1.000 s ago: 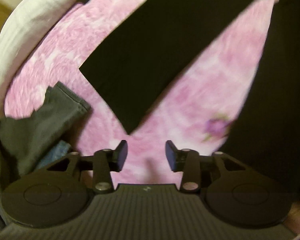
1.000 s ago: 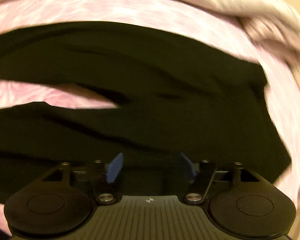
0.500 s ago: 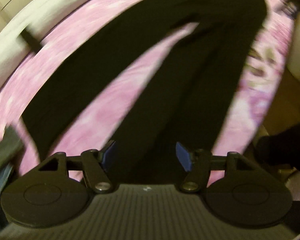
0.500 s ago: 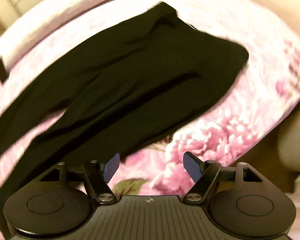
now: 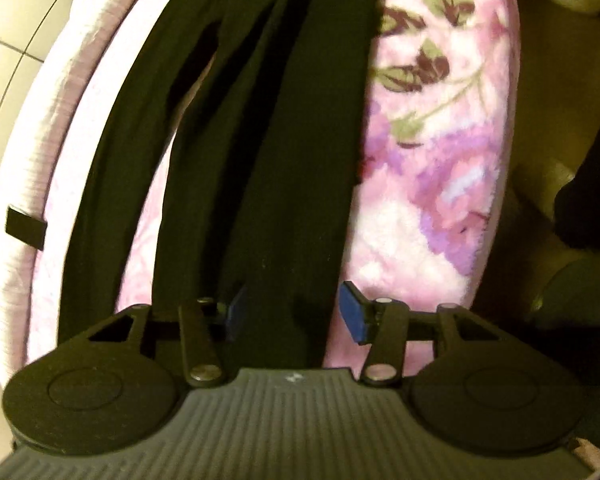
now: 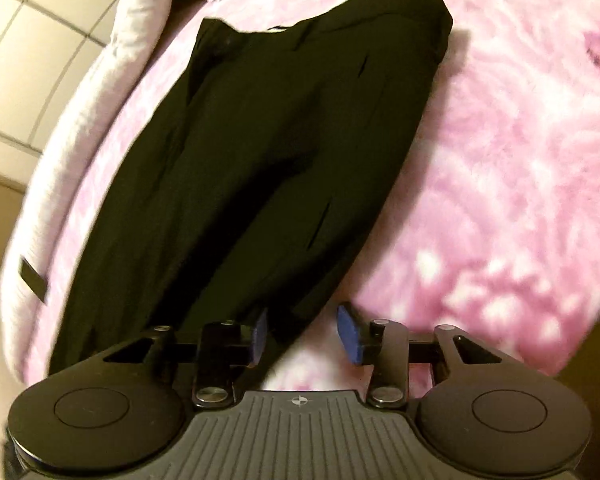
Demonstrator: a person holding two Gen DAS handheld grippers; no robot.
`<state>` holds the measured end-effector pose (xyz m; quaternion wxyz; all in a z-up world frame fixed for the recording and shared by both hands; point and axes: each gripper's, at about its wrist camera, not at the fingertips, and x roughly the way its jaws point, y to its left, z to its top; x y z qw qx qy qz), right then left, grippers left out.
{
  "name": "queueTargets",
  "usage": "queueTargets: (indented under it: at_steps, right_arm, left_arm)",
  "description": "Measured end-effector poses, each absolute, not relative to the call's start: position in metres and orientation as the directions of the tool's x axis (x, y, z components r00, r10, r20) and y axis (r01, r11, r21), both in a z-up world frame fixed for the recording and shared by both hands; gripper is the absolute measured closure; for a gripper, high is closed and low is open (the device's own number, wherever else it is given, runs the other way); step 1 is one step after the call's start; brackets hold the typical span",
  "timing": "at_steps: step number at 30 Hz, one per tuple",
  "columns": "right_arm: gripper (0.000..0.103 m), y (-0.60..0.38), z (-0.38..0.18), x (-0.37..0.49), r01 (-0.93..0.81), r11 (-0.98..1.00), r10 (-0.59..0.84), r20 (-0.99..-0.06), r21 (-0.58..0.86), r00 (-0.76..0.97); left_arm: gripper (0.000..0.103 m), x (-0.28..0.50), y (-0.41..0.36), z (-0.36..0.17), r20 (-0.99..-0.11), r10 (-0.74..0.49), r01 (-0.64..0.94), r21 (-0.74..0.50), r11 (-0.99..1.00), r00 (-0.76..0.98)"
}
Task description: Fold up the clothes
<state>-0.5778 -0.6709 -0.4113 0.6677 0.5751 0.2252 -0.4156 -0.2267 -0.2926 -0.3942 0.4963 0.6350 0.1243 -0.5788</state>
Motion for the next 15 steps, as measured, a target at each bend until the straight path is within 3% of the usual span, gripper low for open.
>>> queueTargets:
  at_steps: [2, 5, 7, 9, 11, 15]
  right_arm:
    - [0.067, -0.675, -0.411, -0.582, 0.797, -0.023, -0.292, -0.766, 0.604, 0.572]
    - [0.089, -0.680, -0.404, -0.592, 0.800, -0.029, -0.304, -0.768, 0.599, 0.564]
    - [0.089, -0.682, -0.397, -0.601, 0.818, -0.021, -0.323, -0.778, 0.575, 0.539]
    - [0.089, -0.684, -0.390, -0.610, 0.834, -0.013, -0.343, -0.786, 0.551, 0.514]
    - [0.084, -0.686, -0.383, -0.618, 0.850, -0.007, -0.363, -0.794, 0.526, 0.488]
    - [0.060, -0.703, -0.385, -0.633, 0.846, -0.054, -0.406, -0.786, 0.531, 0.467]
  left_arm:
    - [0.059, -0.230, -0.298, -0.402, -0.851, -0.419, 0.707, 0.507, -0.493, 0.318]
    - [0.080, -0.234, -0.303, -0.413, -0.853, -0.408, 0.675, 0.513, -0.530, 0.327]
    - [0.102, -0.234, -0.304, -0.413, -0.855, -0.407, 0.677, 0.509, -0.532, 0.322]
    - [0.103, -0.233, -0.303, -0.409, -0.856, -0.414, 0.689, 0.502, -0.523, 0.310]
    - [0.103, -0.232, -0.300, -0.402, -0.860, -0.419, 0.699, 0.490, -0.520, 0.291]
    - [0.103, -0.227, -0.292, -0.394, -0.872, -0.411, 0.708, 0.465, -0.531, 0.264]
